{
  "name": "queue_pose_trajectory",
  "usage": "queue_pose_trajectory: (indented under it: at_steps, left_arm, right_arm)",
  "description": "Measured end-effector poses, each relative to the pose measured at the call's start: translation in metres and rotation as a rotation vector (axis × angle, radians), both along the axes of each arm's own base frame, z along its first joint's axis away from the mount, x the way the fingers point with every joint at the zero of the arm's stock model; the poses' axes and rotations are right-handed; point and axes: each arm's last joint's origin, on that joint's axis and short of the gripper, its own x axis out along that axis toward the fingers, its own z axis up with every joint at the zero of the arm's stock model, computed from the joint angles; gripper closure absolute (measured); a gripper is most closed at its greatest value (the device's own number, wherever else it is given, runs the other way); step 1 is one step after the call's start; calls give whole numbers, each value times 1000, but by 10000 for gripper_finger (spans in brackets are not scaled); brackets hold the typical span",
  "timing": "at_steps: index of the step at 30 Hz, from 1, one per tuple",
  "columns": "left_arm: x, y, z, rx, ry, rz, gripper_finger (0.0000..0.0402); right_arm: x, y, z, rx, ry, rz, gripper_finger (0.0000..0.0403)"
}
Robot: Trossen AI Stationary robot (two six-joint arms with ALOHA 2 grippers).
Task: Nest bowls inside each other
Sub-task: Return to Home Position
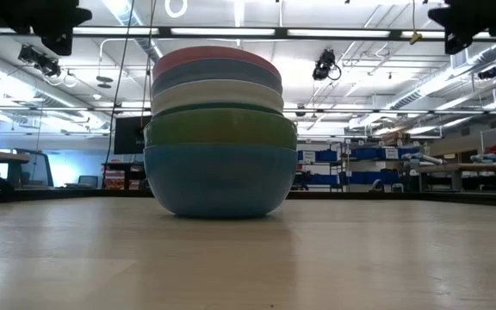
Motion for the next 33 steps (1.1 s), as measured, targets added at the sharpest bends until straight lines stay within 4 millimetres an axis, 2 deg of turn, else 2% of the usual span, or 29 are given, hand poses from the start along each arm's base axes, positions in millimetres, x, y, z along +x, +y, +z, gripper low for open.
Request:
queue_pose_trajectory:
  at_steps: [13,21,27,33]
  left_arm:
    - [33,0,-61,50,20,-10,259]
    - [43,-1,-93,85,23,-9,259]
    - [44,0,-93,116,26,-1,259]
    - [44,0,-93,117,27,5,259]
  right_arm:
    - [30,-6,-60,42,4,33,270]
    - [33,-7,-75,-4,45,18,270]
    - [37,-8,-89,-1,61,11,270]
    - [38,-8,-90,-22,28,6,270]
